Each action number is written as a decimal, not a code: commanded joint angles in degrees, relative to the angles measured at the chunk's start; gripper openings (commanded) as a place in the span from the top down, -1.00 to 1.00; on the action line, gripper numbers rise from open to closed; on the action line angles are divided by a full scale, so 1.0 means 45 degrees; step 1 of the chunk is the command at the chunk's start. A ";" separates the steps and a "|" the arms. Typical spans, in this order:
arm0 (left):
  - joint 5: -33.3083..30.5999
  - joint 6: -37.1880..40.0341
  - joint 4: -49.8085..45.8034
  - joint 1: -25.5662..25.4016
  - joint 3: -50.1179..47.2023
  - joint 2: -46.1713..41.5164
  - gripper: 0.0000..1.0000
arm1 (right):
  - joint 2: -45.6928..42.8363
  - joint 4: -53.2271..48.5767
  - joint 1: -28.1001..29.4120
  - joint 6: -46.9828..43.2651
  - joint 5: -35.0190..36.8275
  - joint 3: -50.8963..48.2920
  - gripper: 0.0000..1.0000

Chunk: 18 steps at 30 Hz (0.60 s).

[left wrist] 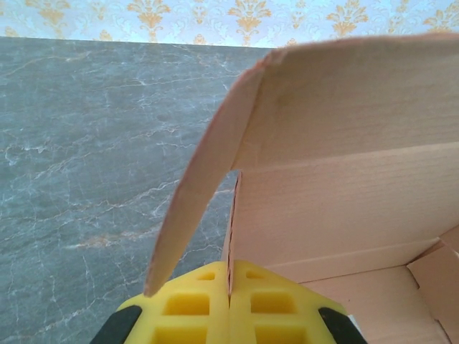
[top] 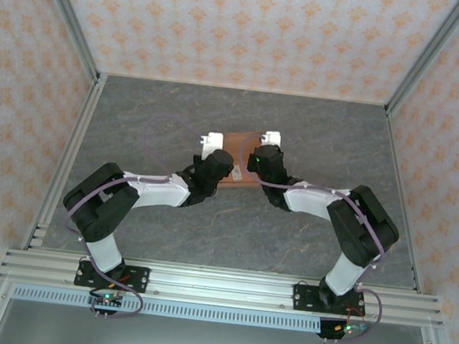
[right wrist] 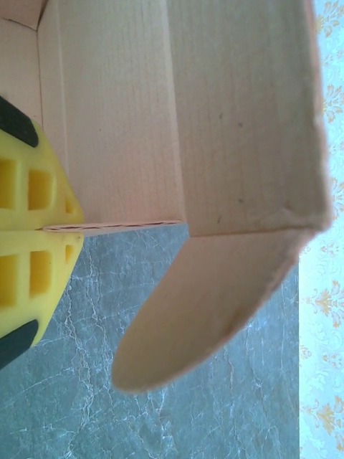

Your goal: Fold the paper box

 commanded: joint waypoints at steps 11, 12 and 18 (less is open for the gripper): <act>-0.3231 -0.1809 0.0340 -0.0991 -0.0068 0.0348 1.00 | -0.0127 0.1447 0.0212 0.0064 0.0394 -0.0666 1.00; -0.3412 -0.2001 0.0209 -0.1046 -0.0010 0.0424 1.00 | -0.0128 0.1437 0.0212 0.0018 0.0377 -0.0687 1.00; -0.4055 -0.3077 -0.0250 -0.1394 0.0361 0.1012 1.00 | 0.0030 0.1423 0.0213 -0.0081 0.0357 -0.0812 1.00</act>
